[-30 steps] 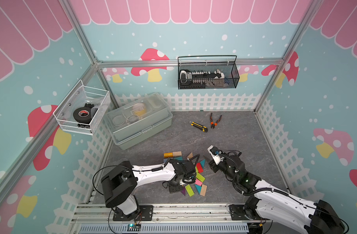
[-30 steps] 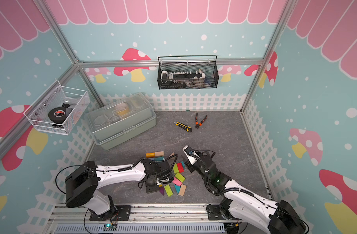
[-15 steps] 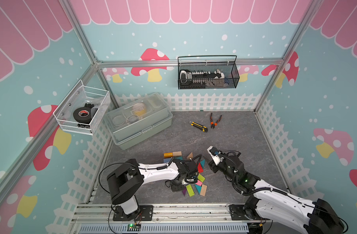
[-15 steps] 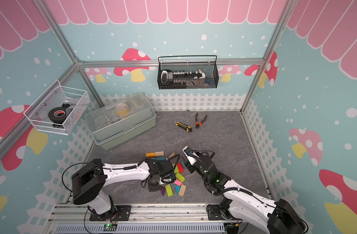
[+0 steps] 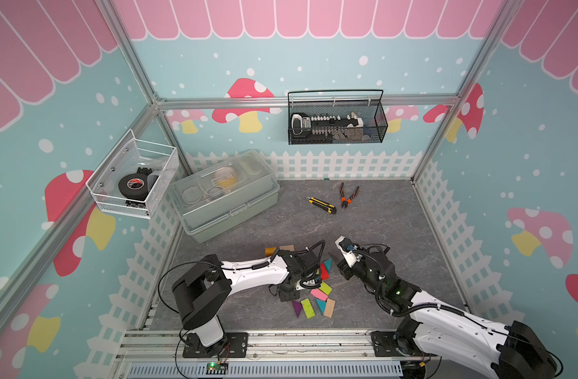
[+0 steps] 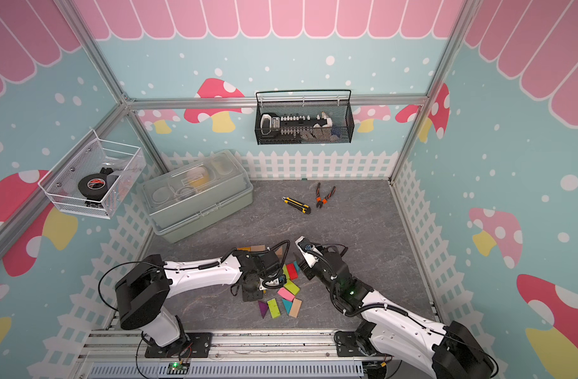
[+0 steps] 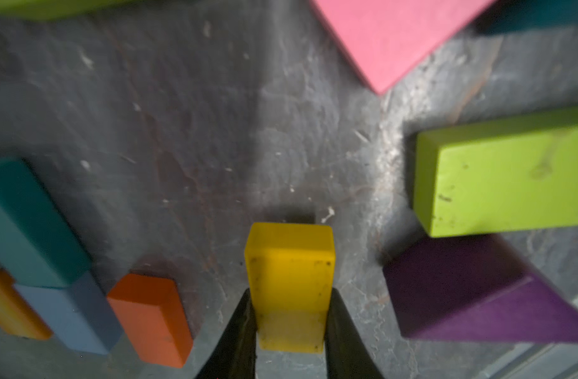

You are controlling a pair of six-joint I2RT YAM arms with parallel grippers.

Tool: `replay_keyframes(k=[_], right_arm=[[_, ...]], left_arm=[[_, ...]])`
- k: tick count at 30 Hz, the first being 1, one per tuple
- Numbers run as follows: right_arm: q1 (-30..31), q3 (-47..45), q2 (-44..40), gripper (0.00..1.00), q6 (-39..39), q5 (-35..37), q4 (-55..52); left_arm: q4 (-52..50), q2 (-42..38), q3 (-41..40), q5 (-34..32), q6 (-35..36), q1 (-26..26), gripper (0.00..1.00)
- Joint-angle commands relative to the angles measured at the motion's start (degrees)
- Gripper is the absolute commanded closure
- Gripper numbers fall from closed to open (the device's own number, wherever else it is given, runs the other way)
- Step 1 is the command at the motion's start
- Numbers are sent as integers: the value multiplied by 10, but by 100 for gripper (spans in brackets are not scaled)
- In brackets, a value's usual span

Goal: Assemble a piece of candy with building blocks
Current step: Pick up the building block from the center of the board, then assemble the building block at the center of the board.

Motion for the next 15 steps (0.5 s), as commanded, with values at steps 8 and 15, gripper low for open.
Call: replay_keyframes(k=[8,15], right_arm=[[-1,-12,5,43,5,8,19],[-1,-14,9,42,4,7,22]], left_arm=[[1,48,72,-19,71,50,83],[-15,66,99,-17,102,67,82]])
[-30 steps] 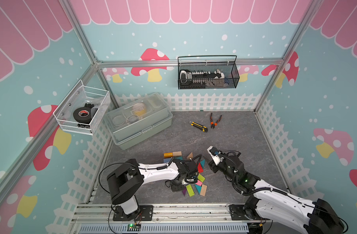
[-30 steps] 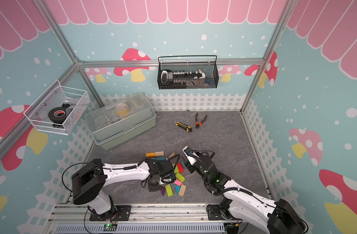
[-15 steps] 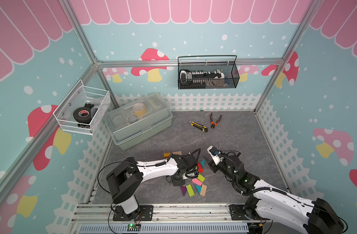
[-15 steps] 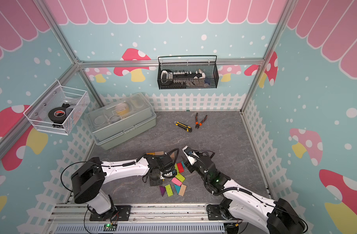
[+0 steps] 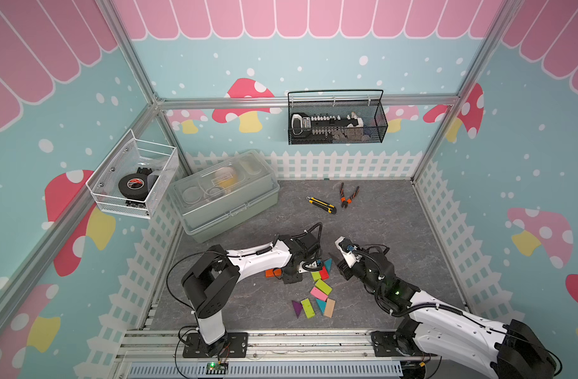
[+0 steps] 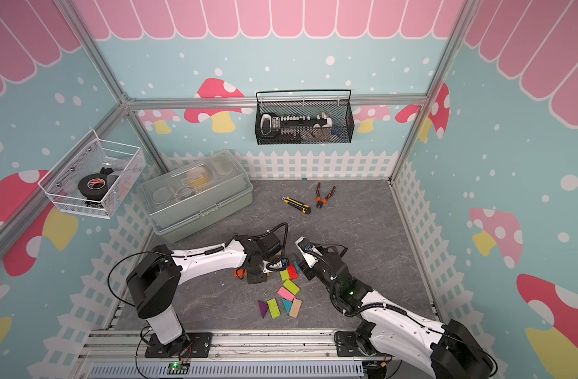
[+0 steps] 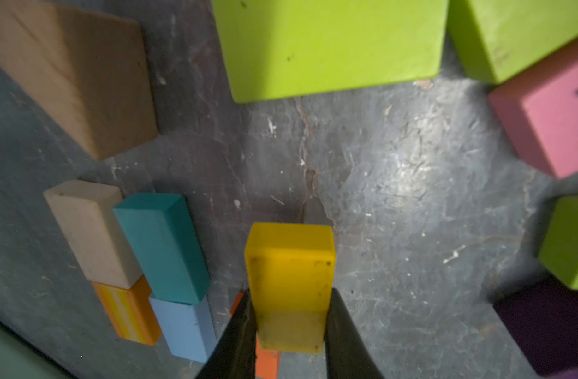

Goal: Assemble a piece of candy with building blocks
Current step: Assemble the building block at the center of the board.

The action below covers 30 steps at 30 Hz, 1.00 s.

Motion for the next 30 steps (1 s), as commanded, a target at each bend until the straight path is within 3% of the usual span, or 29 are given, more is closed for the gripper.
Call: replay_keyframes(k=[1,30], right_arm=[[-1,-8,4,42,4,6,17],[-2,-11,2,42,-1,11,16]], left_arm=[[-17,15,21,1,41,6,82],[-37,61,49,10,76,44,78]])
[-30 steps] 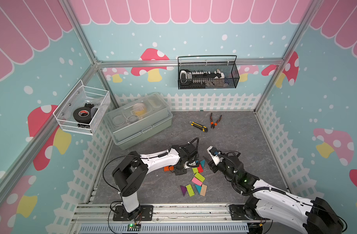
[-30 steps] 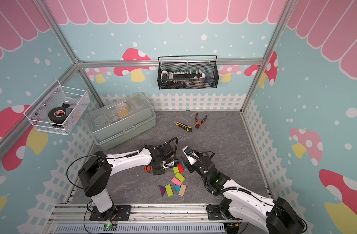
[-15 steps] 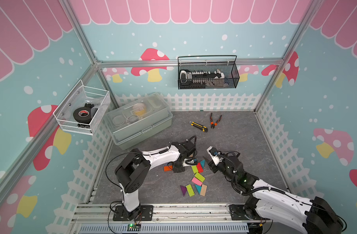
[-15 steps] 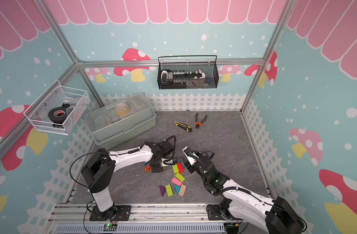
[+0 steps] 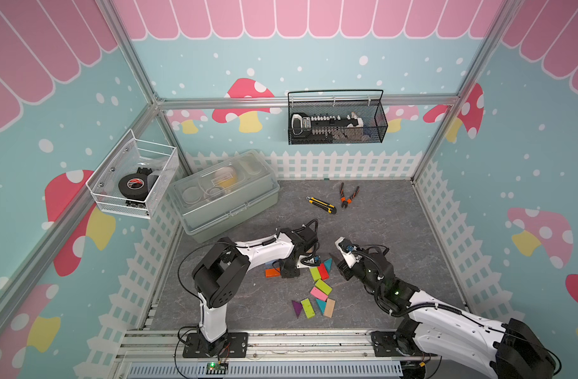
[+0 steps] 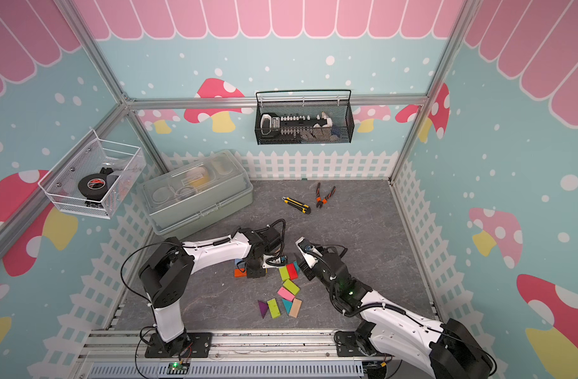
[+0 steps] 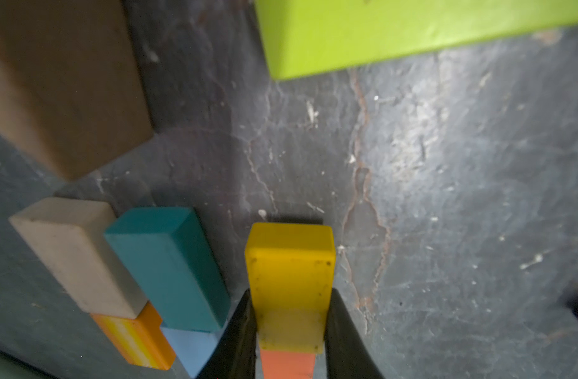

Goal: Assemble a piece of candy with building blocks
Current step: Assemble the building block at the center of the board.

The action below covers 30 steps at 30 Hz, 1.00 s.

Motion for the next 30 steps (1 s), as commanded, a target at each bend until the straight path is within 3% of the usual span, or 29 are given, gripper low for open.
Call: replay_keyframes(k=[1,30], right_arm=[[-2,-9,0,42,0,3,14],[-1,-10,4,42,0,-3,16]], left_arm=[[-10,6,12,8,23,5,78],[26,-23,-7,-16,18,6,60]])
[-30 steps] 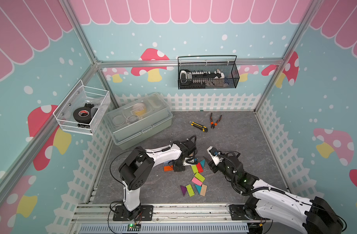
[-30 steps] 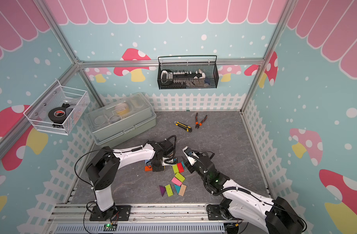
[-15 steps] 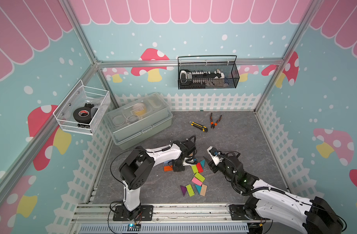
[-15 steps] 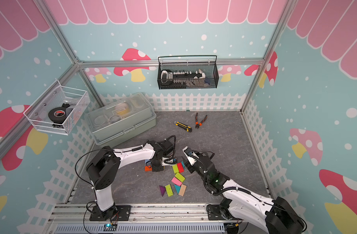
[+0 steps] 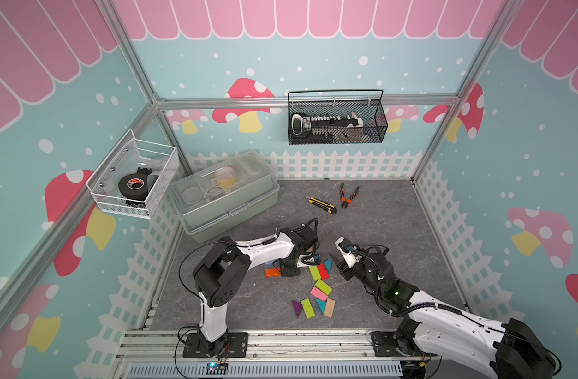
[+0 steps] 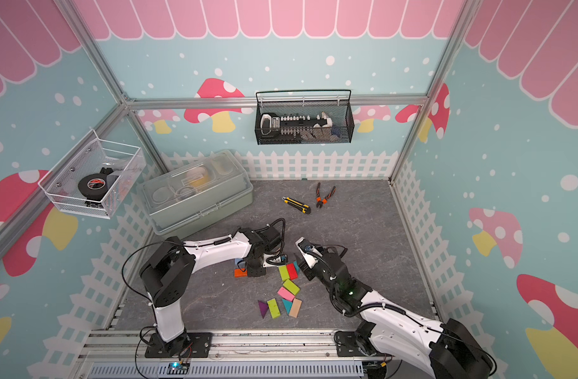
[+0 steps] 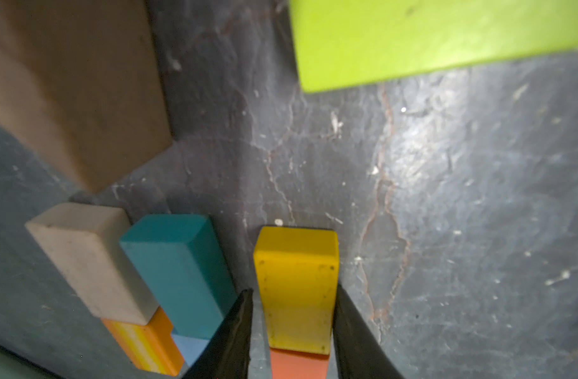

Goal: Assemble a piece of candy with building blocks
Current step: Assemble the building block at the center of the board.

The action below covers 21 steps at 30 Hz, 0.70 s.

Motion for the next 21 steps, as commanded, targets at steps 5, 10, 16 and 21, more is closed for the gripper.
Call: replay_keyframes(k=[5,10,16,21], right_arm=[[-2,-8,4,42,1,-3,15],[-1,-8,0,42,3,-2,14],[-1,9,3,42,6,-42,-7],[12,51,56,42,16,-112,-30]], left_arm=[[16,-71,-17,-11,3,2,59],[50,-171,-36,-28,-86,1,59],[205,-379,-192,-13,-326,-14,56],[216,-522,-294,-62,-502,-18,55]])
